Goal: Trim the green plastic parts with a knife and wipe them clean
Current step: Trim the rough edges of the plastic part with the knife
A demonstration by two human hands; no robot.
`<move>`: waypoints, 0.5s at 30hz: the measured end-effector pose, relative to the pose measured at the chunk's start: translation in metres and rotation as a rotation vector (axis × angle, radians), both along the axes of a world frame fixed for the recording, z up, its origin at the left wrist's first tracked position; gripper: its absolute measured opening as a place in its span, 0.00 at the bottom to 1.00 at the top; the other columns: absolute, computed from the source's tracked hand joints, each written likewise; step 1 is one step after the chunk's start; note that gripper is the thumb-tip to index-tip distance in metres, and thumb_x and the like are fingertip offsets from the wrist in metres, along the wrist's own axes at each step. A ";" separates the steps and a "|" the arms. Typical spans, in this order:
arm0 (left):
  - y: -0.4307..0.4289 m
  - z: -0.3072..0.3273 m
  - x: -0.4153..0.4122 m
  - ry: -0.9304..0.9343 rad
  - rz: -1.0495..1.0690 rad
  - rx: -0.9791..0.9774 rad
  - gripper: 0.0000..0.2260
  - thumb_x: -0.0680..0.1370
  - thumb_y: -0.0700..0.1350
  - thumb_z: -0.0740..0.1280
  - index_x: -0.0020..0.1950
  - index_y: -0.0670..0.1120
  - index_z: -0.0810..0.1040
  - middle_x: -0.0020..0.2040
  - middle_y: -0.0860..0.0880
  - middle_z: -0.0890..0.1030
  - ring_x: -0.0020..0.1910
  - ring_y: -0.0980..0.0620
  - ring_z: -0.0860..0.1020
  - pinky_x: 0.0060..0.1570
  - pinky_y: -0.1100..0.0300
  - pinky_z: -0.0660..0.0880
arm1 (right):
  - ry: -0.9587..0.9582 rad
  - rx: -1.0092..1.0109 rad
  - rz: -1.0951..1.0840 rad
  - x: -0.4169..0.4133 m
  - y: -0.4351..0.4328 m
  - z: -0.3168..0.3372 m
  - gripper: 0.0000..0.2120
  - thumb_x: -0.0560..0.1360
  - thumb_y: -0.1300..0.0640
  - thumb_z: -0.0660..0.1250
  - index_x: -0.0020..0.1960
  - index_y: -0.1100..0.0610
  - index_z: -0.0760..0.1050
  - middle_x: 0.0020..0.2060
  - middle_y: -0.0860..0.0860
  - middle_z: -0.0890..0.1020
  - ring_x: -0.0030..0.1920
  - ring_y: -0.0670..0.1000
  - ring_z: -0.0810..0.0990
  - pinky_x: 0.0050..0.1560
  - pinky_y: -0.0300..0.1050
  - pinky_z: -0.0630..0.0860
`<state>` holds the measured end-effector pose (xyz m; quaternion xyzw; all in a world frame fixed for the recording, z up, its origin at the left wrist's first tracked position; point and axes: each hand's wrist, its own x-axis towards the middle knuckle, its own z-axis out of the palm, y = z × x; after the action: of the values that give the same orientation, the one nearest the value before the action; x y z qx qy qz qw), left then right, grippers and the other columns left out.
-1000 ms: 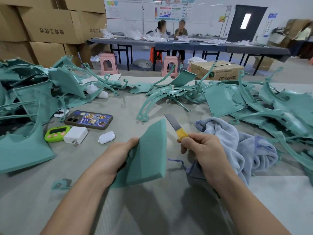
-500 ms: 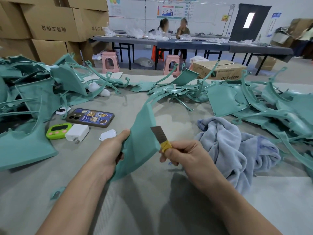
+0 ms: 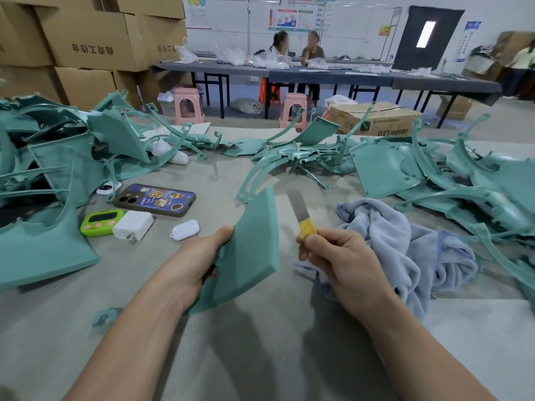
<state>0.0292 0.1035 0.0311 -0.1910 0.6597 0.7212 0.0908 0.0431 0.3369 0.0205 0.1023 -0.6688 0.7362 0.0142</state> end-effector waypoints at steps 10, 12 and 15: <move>-0.005 0.001 -0.002 -0.011 0.062 0.040 0.17 0.78 0.54 0.71 0.30 0.50 0.78 0.30 0.51 0.78 0.25 0.52 0.71 0.29 0.60 0.64 | -0.212 0.050 -0.169 0.003 -0.005 0.006 0.09 0.76 0.61 0.71 0.38 0.61 0.84 0.31 0.57 0.79 0.30 0.52 0.67 0.29 0.41 0.64; -0.005 0.000 -0.004 -0.011 0.099 0.112 0.13 0.79 0.51 0.70 0.35 0.51 0.76 0.35 0.48 0.79 0.28 0.50 0.71 0.31 0.59 0.65 | -0.312 -0.134 0.023 0.009 -0.010 0.010 0.03 0.71 0.60 0.75 0.41 0.59 0.87 0.38 0.56 0.83 0.38 0.53 0.76 0.38 0.43 0.75; -0.003 -0.003 -0.006 0.011 0.121 0.164 0.15 0.80 0.43 0.67 0.32 0.49 0.75 0.36 0.45 0.78 0.24 0.50 0.72 0.25 0.64 0.68 | -0.370 -0.242 0.218 0.015 -0.019 0.009 0.08 0.67 0.62 0.78 0.46 0.62 0.86 0.48 0.59 0.85 0.53 0.54 0.83 0.54 0.48 0.82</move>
<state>0.0227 0.1009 0.0280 -0.2183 0.5862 0.7780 0.0586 0.0583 0.3179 0.0294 0.0349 -0.5518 0.8145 -0.1758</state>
